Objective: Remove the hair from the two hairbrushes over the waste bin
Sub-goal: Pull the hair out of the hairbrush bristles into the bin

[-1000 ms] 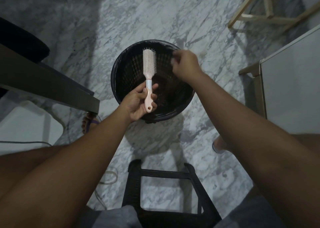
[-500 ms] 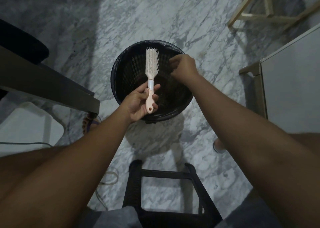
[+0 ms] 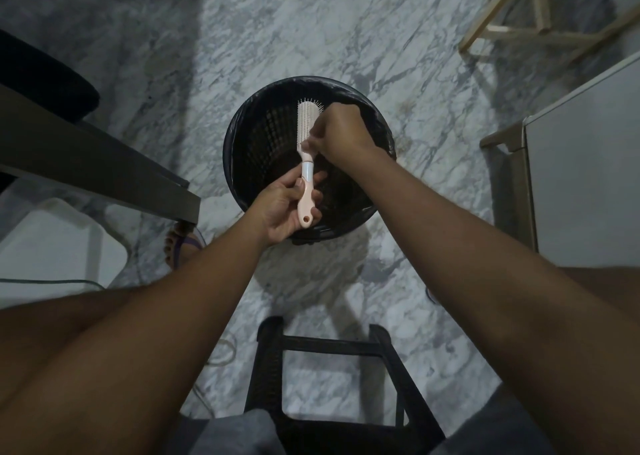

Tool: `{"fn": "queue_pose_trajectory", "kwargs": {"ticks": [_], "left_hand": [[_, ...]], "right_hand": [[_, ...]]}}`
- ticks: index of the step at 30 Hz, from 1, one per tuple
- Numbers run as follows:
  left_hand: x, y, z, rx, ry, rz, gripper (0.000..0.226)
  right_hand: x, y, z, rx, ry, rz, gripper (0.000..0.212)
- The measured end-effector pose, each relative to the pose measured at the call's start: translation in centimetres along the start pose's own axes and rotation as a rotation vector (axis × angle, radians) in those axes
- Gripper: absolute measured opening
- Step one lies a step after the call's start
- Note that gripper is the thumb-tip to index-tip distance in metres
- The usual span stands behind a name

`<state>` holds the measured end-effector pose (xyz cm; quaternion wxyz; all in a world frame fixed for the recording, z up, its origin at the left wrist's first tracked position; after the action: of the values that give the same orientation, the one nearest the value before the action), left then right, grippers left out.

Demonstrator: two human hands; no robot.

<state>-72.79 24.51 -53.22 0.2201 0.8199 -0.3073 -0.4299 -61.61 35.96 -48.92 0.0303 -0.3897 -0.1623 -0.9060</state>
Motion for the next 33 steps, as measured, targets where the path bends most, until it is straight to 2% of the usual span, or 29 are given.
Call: {"fn": "queue_pose_trajectory", "kwargs": {"ticks": [3,6,7,10,12,14,17,20,26,29,31,33], "left_hand": [[0.4,0.2,0.2,0.005,0.02,0.004,0.043],[0.4,0.2,0.3,0.022,0.066,-0.002,0.041],[0.3,0.1,0.3,0.022,0.085,-0.004,0.041],[0.1,0.0,0.7,0.005,0.119,0.001,0.043],[0.2,0.1,0.8,-0.001,0.117,0.007,0.043],[0.1,0.1,0.6,0.001,0.12,0.007,0.044],[-0.1,0.1,0.3,0.005,0.125,0.012,0.047],[-0.4,0.0,-0.1,0.003,0.086,0.015,0.049],[-0.3,0.2,-0.1,-0.088,-0.014,0.006,0.044],[-0.3,0.4,0.2,-0.107,-0.01,-0.007,0.043],[-0.4,0.4,0.4,-0.108,0.025,-0.011,0.041],[-0.5,0.5,0.5,-0.106,0.045,-0.009,0.041]], "right_hand": [[0.5,-0.2,0.1,0.041,0.147,0.062,0.016],[0.5,-0.5,0.7,0.032,0.136,0.086,0.016],[0.5,-0.6,1.0,-0.008,0.052,0.08,0.017],[0.7,-1.1,1.9,-0.136,-0.417,-0.041,0.021],[1.0,-1.1,2.7,-0.211,-0.599,-0.171,0.019],[0.2,-1.3,2.8,-0.187,-0.587,-0.255,0.013],[-0.6,-0.4,2.0,-0.05,-0.24,-0.082,0.007],[-0.6,0.6,0.6,0.039,-0.14,0.015,0.035],[-0.3,0.5,0.4,0.026,-0.029,0.138,0.012],[-0.5,0.3,0.9,-0.044,-0.213,0.075,0.013],[-0.9,0.1,1.4,-0.167,-0.458,-0.051,0.019],[-1.7,-0.2,1.7,-0.219,-0.56,-0.158,0.02]]}}
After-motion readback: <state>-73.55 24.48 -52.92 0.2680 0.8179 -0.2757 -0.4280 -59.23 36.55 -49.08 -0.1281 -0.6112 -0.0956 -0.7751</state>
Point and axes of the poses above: each hand's wrist, its own y-axis away from the middle knuckle, its own z-axis out of the back of the hand, x = y × z, the point moved 2 cm from there along -y, towards the middle knuckle, and after that the axes turned 14 degrees about -y, right-handed, at the moved point
